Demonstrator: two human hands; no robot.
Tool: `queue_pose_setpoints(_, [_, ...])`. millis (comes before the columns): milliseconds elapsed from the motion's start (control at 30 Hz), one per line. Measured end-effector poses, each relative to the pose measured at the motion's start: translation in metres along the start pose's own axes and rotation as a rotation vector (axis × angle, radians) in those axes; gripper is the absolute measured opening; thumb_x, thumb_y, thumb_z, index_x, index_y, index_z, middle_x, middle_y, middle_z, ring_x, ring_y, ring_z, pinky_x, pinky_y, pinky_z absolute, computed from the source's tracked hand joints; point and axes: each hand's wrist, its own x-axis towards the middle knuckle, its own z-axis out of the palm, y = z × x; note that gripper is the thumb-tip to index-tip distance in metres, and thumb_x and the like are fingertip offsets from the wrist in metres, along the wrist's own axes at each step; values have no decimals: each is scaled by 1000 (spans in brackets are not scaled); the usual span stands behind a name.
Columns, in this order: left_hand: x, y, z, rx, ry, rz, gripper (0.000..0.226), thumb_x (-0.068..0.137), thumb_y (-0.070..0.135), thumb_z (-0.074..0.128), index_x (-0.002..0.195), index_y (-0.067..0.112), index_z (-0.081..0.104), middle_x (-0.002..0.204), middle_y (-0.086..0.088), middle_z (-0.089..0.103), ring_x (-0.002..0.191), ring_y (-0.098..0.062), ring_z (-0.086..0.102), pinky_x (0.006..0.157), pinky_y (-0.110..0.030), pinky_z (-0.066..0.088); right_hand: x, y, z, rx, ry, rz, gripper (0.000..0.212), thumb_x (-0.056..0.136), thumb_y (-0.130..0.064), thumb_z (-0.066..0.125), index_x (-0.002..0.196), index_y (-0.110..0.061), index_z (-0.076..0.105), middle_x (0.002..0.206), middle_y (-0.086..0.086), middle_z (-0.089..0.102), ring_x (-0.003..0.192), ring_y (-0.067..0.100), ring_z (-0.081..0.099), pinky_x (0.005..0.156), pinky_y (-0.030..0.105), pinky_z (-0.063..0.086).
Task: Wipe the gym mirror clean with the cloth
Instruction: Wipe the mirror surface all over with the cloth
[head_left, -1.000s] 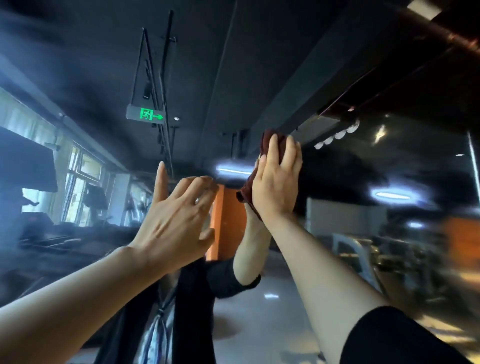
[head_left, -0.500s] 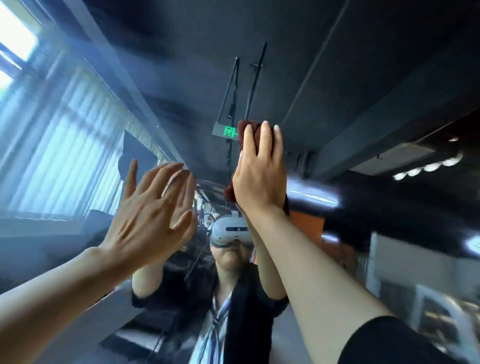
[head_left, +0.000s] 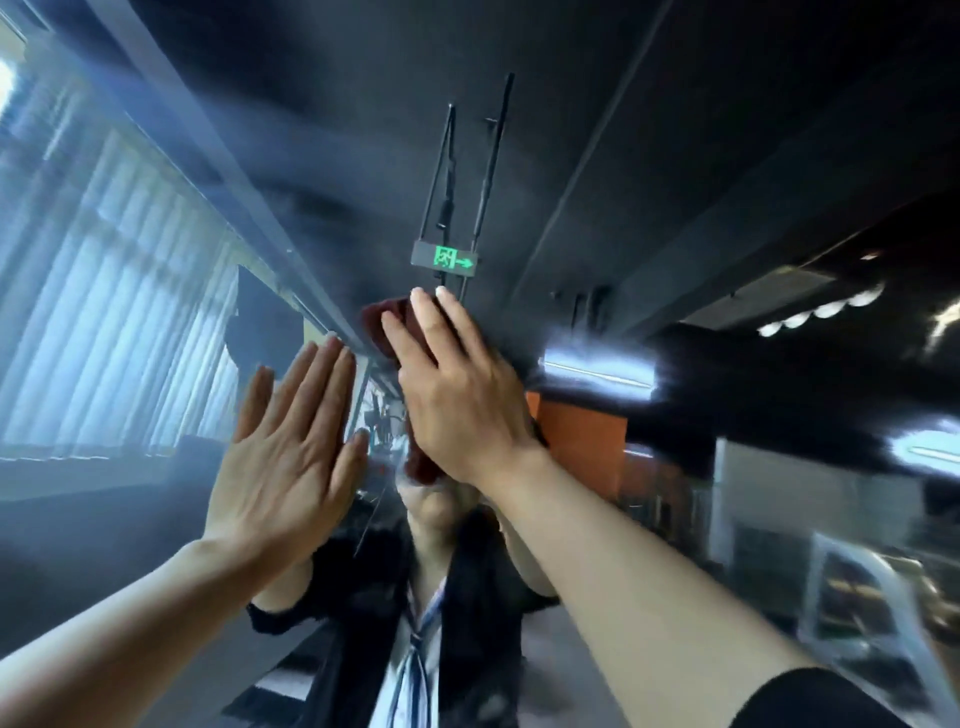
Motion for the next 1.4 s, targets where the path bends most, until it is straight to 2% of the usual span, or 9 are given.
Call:
queue_pose_setpoints(167, [-2,-1,1,2,-7,18,66,103,40,26,159,8,14,167,-8,9,155,-20,3,123,-52,12,-24,77,-28,-145,157,434,45,101,-19,42,143,-7,53,152,21,43,142,40,36,113,54,37])
queue_pose_setpoints(333, [-3,-1,2,3,23,17,66,102,39,30,158,6,18,166,-9,14,155,-20,6,124,-49,9,-7,40,-14,-225,269,786,47,102,-20,40,144,-2,49,152,25,38,139,46,35,114,55,35])
queue_pose_setpoints(600, [-2,-3,0,0,0,39,67,102,43,23,157,3,22,165,-11,16,154,-22,9,124,-50,8,-14,-19,2,-75,58,105,45,100,-16,52,145,-8,52,155,17,41,148,33,27,123,48,20])
queue_pose_setpoints(767, [-2,-2,0,9,5,26,67,101,42,23,157,4,23,165,-12,17,153,-25,14,123,-52,13,-46,52,-29,-243,294,650,41,99,-12,45,136,0,58,146,23,48,134,38,39,112,54,35])
queue_pose_setpoints(833, [-2,-2,0,7,7,27,67,101,42,22,156,4,23,165,-12,18,153,-25,14,123,-53,14,-40,43,-25,-237,305,700,42,100,-11,43,136,4,55,143,25,48,134,39,39,111,55,36])
queue_pose_setpoints(1033, [-2,-2,0,9,18,41,67,101,41,26,156,2,24,165,-12,18,153,-24,13,124,-50,10,-45,-2,-14,-75,2,27,46,99,-13,49,143,1,51,149,20,47,143,35,37,118,50,32])
queue_pose_setpoints(1100, [-2,-3,0,11,9,38,67,102,41,26,156,2,23,165,-11,17,154,-24,12,124,-50,9,-50,23,-26,-80,-21,-47,47,98,-16,47,141,2,53,147,22,49,141,35,37,121,46,27])
queue_pose_setpoints(1267, [-2,-2,0,11,5,35,67,102,42,25,157,4,19,166,-10,15,154,-22,9,124,-49,8,-55,59,-33,-192,225,533,44,100,-15,46,141,-1,54,147,21,47,137,36,37,114,52,36])
queue_pose_setpoints(1400, [-3,-2,1,3,16,23,67,102,40,29,158,5,19,166,-9,15,154,-22,8,124,-50,11,-43,29,-23,-210,316,702,43,100,-14,47,140,-1,54,146,21,47,136,38,37,113,50,36])
